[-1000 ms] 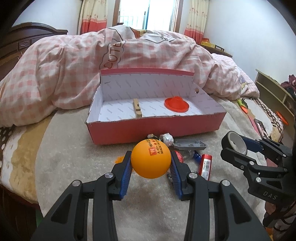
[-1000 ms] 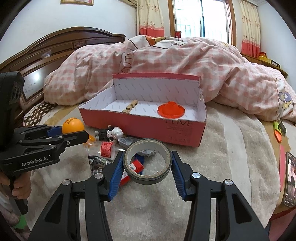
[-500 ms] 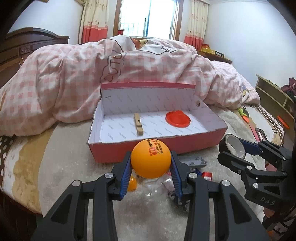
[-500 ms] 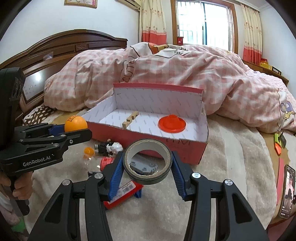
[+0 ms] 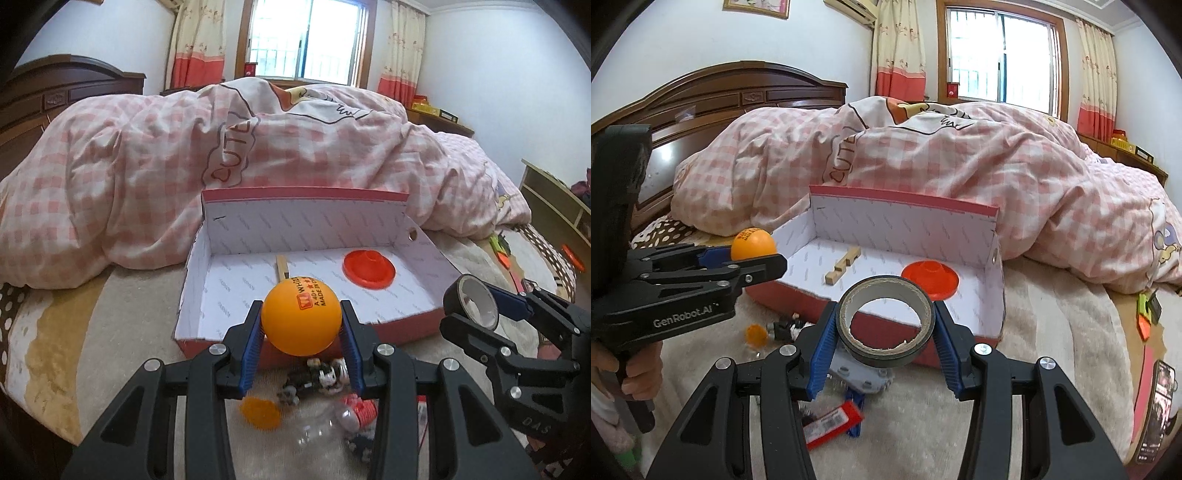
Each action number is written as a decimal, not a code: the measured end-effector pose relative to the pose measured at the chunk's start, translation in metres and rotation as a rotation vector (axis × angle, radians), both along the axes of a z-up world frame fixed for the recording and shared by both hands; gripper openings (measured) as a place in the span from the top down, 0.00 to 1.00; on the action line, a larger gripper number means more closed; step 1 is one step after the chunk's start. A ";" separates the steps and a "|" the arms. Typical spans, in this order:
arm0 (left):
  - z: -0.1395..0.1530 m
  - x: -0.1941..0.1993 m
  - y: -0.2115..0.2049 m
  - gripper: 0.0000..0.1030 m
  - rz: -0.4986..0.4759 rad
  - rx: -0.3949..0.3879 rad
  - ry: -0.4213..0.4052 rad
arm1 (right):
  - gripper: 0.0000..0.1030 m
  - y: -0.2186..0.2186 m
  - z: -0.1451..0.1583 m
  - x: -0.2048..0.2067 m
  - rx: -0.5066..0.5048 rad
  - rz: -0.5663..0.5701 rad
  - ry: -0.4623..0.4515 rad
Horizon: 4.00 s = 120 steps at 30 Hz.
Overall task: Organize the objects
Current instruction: 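Carry the ball and the tape roll toward the shoebox with both tools, then lower the ball into the shoebox and open the left tool while the right releases the tape, then raise both open tools away from the shoebox toward the remaining objects, then close the right tool on the clear bottle while the left tool approaches the orange plastic ball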
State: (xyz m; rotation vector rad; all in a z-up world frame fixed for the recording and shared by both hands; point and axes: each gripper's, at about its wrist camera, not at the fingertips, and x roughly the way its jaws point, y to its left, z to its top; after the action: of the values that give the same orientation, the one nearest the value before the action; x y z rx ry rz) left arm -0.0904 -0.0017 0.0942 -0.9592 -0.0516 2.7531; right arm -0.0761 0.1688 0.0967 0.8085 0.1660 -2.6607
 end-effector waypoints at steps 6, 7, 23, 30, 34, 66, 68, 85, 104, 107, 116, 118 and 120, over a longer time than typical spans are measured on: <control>0.001 -0.018 0.001 0.63 0.022 0.009 -0.013 | 0.51 -0.004 0.004 -0.015 0.003 0.002 0.005; 0.001 -0.021 0.001 0.63 0.027 0.010 -0.014 | 0.51 -0.004 0.004 -0.017 0.002 0.000 0.003; -0.013 -0.076 0.009 0.63 0.086 -0.013 -0.080 | 0.51 -0.009 -0.004 -0.064 0.018 -0.030 -0.064; -0.033 -0.095 0.012 0.63 0.111 -0.031 -0.155 | 0.51 -0.011 -0.015 -0.086 0.018 -0.051 -0.124; -0.042 -0.103 0.014 0.63 0.110 -0.052 -0.198 | 0.51 -0.013 -0.023 -0.096 0.038 -0.071 -0.160; -0.026 -0.086 0.023 0.47 0.107 -0.069 -0.186 | 0.31 -0.008 -0.023 -0.090 -0.012 -0.111 -0.166; -0.023 -0.078 0.026 0.47 0.100 -0.078 -0.173 | 0.31 -0.007 -0.020 -0.085 -0.019 -0.111 -0.159; -0.008 -0.020 0.016 0.46 0.069 -0.045 -0.127 | 0.31 0.012 -0.008 -0.014 -0.092 -0.104 -0.130; -0.018 0.044 0.009 0.45 0.022 -0.043 -0.103 | 0.31 0.027 -0.042 0.035 -0.086 -0.082 -0.199; -0.023 0.051 0.005 0.45 0.019 -0.048 -0.102 | 0.30 0.026 -0.046 0.040 -0.092 -0.069 -0.212; -0.046 0.048 -0.011 0.45 0.067 -0.085 -0.134 | 0.31 0.015 -0.059 0.048 -0.076 -0.021 -0.247; -0.051 0.045 -0.016 0.45 0.077 -0.083 -0.145 | 0.31 0.013 -0.060 0.048 -0.073 -0.017 -0.253; -0.054 0.043 -0.020 0.45 0.075 -0.061 -0.154 | 0.30 0.012 -0.061 0.048 -0.071 -0.014 -0.257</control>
State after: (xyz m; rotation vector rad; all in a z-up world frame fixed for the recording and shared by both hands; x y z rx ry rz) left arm -0.0470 -0.0213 0.0401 -1.2072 -0.0296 2.7568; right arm -0.0279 0.1805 0.0357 1.1191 0.0008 -2.5298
